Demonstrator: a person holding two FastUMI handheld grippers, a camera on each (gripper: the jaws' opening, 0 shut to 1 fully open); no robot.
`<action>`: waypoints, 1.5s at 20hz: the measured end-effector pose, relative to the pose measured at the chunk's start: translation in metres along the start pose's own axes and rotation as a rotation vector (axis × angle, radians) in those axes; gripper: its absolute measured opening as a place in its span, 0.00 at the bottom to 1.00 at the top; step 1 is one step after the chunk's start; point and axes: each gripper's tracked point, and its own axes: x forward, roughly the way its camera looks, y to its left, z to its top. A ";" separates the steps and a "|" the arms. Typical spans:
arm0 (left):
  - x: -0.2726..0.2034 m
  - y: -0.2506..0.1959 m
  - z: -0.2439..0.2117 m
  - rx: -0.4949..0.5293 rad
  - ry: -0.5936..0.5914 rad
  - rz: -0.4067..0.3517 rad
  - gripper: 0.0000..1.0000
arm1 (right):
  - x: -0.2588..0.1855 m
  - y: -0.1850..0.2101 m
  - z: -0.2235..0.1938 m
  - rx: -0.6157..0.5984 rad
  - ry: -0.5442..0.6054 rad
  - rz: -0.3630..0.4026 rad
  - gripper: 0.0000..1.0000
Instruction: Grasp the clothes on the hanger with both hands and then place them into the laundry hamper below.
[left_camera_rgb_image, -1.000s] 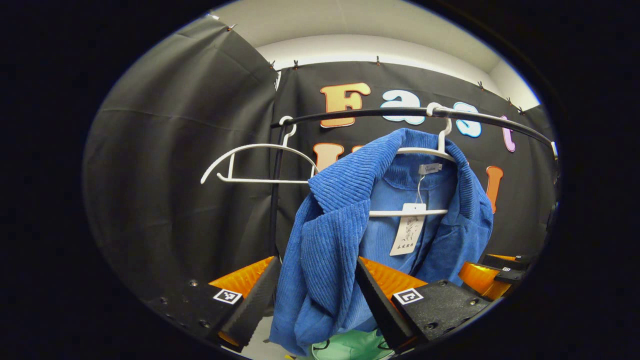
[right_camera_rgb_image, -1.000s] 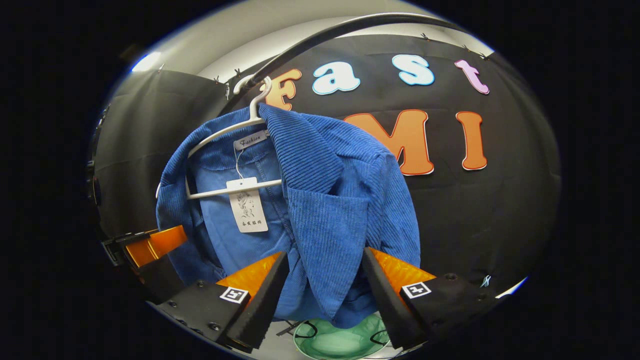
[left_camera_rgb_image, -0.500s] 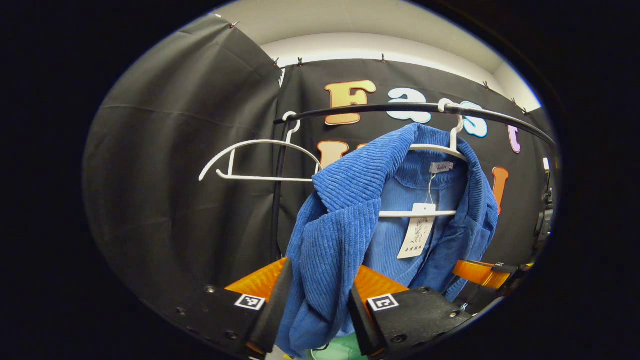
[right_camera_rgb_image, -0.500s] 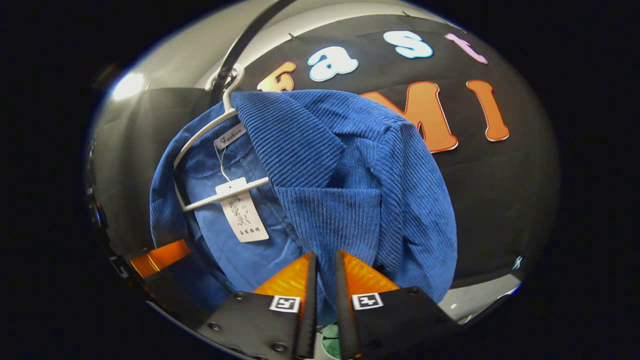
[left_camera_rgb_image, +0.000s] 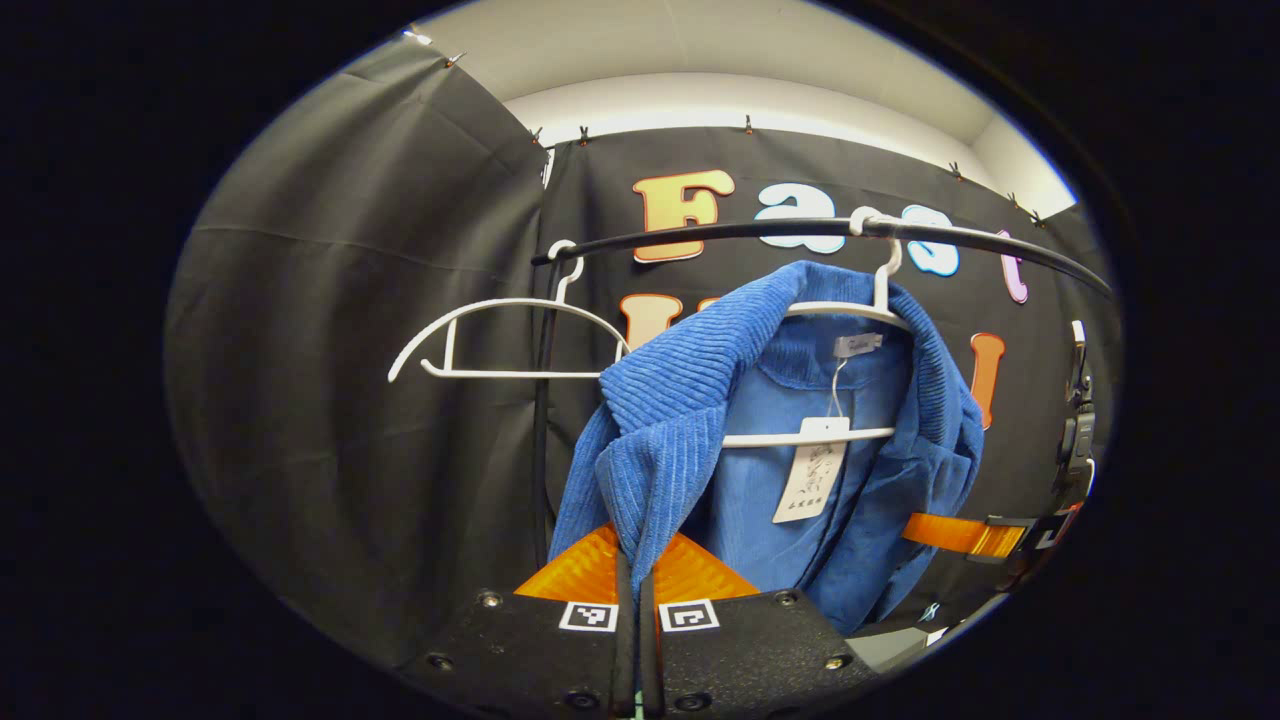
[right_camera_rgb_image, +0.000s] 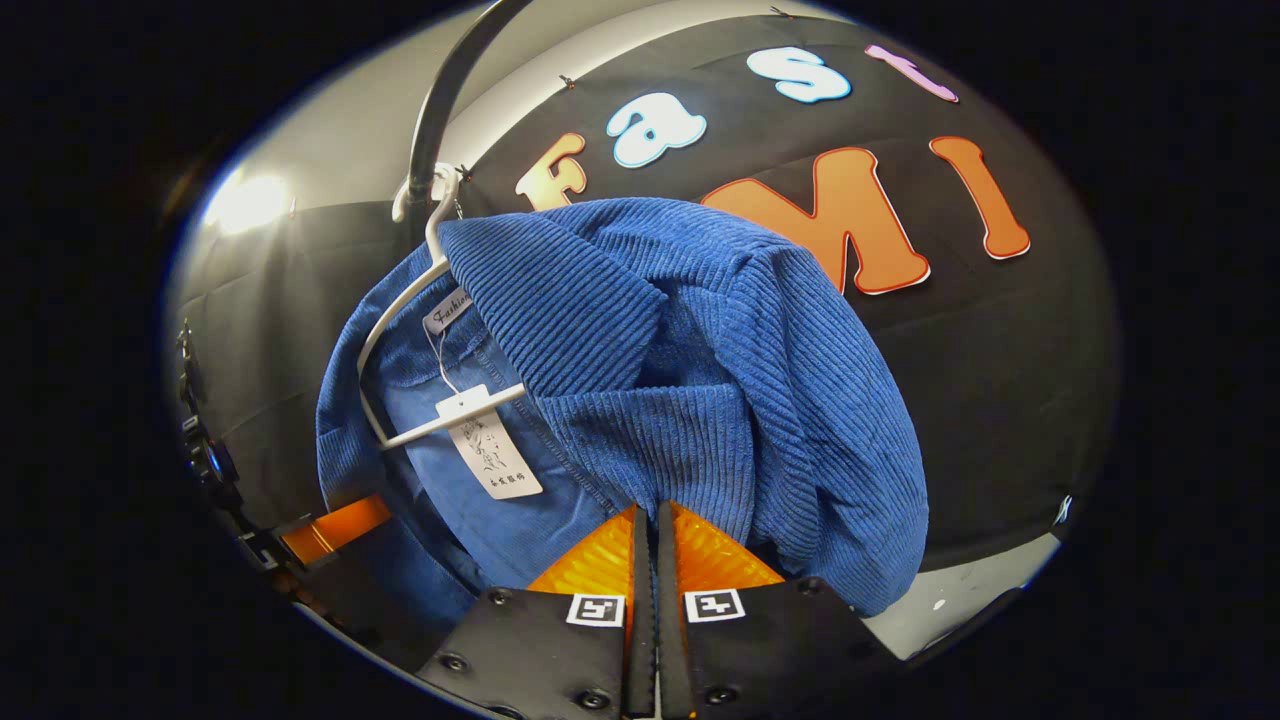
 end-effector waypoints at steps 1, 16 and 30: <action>-0.002 -0.002 0.003 -0.003 0.002 -0.013 0.02 | -0.001 0.002 0.000 -0.008 -0.007 0.004 0.09; -0.012 0.018 0.060 -0.047 -0.026 -0.087 0.01 | -0.009 -0.004 -0.010 0.009 -0.012 -0.039 0.78; 0.001 0.029 0.106 -0.005 -0.081 -0.306 0.01 | 0.036 0.009 -0.014 0.194 -0.042 -0.038 0.23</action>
